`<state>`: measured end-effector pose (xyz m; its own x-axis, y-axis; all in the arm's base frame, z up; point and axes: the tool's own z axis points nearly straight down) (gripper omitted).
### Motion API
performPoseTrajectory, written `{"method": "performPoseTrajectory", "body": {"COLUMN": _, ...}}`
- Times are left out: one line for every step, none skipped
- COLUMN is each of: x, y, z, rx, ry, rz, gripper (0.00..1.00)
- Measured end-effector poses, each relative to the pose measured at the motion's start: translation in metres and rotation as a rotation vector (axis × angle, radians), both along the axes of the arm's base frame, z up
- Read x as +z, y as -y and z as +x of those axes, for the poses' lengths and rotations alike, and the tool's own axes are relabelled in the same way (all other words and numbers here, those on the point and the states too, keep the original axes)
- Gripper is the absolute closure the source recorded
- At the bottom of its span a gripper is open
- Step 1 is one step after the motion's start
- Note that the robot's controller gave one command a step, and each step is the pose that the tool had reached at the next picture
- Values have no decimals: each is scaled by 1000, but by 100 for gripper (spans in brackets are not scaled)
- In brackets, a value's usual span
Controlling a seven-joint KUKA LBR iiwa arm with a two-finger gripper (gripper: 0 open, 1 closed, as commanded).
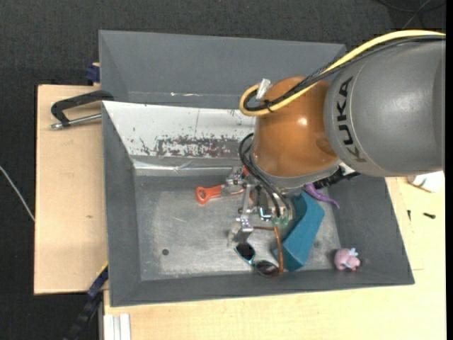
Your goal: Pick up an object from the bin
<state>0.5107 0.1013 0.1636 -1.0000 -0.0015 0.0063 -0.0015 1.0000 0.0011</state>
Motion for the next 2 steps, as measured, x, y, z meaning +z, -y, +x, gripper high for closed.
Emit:
{"method": "performPoseTrajectory", "body": {"x": 4, "y": 0, "z": 2, "rx": -1, "ry": 8, "rz": 1, "gripper": 0}}
{"method": "performPoseTrajectory", "body": {"x": -27, "y": 53, "z": 12, "rx": 71, "ry": 9, "rz": 1, "gripper": 0}}
